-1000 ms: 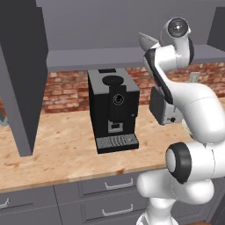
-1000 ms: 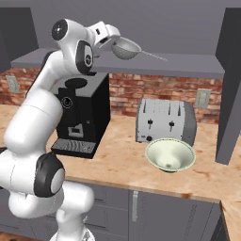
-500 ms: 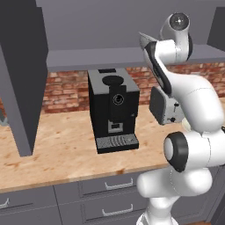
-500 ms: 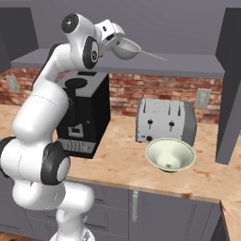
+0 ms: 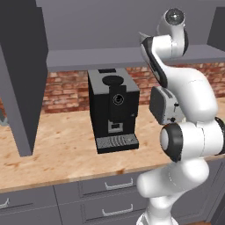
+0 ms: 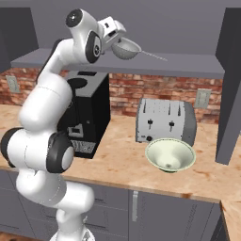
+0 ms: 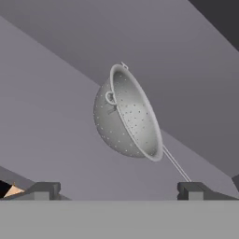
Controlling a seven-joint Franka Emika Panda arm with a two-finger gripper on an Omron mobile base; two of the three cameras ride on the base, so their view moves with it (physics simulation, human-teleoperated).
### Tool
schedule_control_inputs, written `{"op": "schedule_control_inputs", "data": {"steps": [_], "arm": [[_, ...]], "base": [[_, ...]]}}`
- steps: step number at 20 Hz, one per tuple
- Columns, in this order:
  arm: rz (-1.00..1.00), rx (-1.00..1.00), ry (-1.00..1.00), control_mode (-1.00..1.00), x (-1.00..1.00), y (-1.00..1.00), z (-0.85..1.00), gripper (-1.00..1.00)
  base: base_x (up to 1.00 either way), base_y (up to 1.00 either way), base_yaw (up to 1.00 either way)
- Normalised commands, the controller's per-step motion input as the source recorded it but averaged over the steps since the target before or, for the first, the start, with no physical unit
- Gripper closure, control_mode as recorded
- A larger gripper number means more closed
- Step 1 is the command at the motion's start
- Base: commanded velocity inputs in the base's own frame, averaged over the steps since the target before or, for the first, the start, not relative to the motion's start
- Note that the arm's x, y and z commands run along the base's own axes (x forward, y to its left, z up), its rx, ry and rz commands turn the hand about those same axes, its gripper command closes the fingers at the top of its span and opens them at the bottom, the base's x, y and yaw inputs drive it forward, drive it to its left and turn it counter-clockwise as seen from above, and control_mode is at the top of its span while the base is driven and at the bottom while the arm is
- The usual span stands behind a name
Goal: Open the cabinet and setup a tea strainer by placing it in the bowl upright.
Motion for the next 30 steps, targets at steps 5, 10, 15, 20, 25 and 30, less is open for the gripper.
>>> {"op": "schedule_control_inputs", "data": {"steps": [5, 10, 15, 20, 25, 30], "arm": [[0.0, 0.0, 0.0, -1.0, 0.21, 0.0, -0.02, -1.0], [0.0, 0.0, 0.0, -1.0, 0.23, 0.0, -0.12, -1.0], [0.0, 0.0, 0.0, -1.0, 0.25, 0.0, -0.16, -1.0], [0.0, 0.0, 0.01, -1.0, 0.36, 0.0, -0.05, -1.0], [0.0, 0.0, 0.03, -1.0, 0.4, 0.0, 0.0, -1.0], [0.0, 0.0, 0.03, -1.0, 0.34, 0.0, 0.0, -1.0]], "base": [[0.0, 0.0, 0.0], [0.0, 0.0, 0.0], [0.0, 0.0, 0.0], [0.0, 0.0, 0.0], [0.0, 0.0, 0.0], [0.0, 0.0, 0.0]]}}
